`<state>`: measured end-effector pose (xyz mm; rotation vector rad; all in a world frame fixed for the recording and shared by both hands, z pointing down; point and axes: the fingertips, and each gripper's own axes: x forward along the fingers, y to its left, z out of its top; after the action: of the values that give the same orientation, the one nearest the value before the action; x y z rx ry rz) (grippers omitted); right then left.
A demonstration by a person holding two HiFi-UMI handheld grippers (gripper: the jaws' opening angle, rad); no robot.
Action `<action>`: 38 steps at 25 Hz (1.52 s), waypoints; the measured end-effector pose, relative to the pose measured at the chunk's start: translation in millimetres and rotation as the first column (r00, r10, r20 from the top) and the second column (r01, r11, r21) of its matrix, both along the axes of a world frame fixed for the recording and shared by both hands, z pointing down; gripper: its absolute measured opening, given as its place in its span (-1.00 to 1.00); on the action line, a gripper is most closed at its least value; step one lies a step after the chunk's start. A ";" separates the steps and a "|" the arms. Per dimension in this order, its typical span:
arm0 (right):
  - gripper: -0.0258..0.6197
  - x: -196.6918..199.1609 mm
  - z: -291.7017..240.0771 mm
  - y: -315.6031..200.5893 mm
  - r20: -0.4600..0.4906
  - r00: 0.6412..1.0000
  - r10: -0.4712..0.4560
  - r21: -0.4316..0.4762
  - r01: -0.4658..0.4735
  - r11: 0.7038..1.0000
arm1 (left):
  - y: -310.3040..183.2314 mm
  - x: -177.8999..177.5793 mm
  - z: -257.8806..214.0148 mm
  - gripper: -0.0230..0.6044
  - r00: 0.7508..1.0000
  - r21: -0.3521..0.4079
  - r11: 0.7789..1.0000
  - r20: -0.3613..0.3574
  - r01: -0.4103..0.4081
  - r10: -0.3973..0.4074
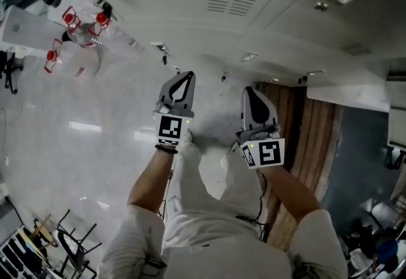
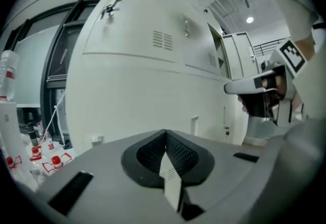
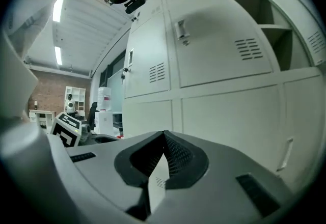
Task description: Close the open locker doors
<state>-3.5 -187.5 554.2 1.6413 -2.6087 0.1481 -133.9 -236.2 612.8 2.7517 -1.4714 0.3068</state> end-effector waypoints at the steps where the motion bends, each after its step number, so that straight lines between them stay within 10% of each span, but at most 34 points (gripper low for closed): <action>1: -0.89 19.4 -12.0 4.9 0.005 1.000 0.020 0.003 -0.020 1.000 | 6.8 24.1 -19.0 -0.91 0.999 0.008 1.000 -0.026 -0.022 0.022; 11: -0.89 243.0 -122.9 74.9 0.045 0.963 0.264 0.027 -0.265 0.964 | 80.9 321.9 -162.1 -0.91 0.929 0.028 0.940 -0.148 -0.340 0.340; 19: -0.89 424.6 -164.2 150.7 0.066 0.845 0.531 0.066 -0.534 0.843 | 165.3 533.7 -212.1 -0.91 0.773 0.069 0.789 -0.164 -0.611 0.613; 27: -0.89 535.7 -175.5 217.4 0.078 0.734 0.675 0.090 -0.679 0.728 | 231.7 661.2 -223.1 -0.91 0.652 0.084 0.664 -0.136 -0.743 0.746; 33: -0.89 573.4 -184.5 241.7 0.080 0.685 0.724 0.114 -0.728 0.676 | 243.6 715.2 -223.5 -0.76 0.626 0.079 0.633 -0.093 -0.770 0.774; 38: -0.89 588.4 -189.0 256.4 0.089 0.657 0.749 0.121 -0.753 0.646 | 235.3 750.3 -220.5 -0.57 0.669 0.065 0.671 -0.051 -0.738 0.741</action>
<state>584.9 68.9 365.2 2.6992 -1.7824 0.0036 616.3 -0.9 392.3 3.2015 -0.2415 0.1590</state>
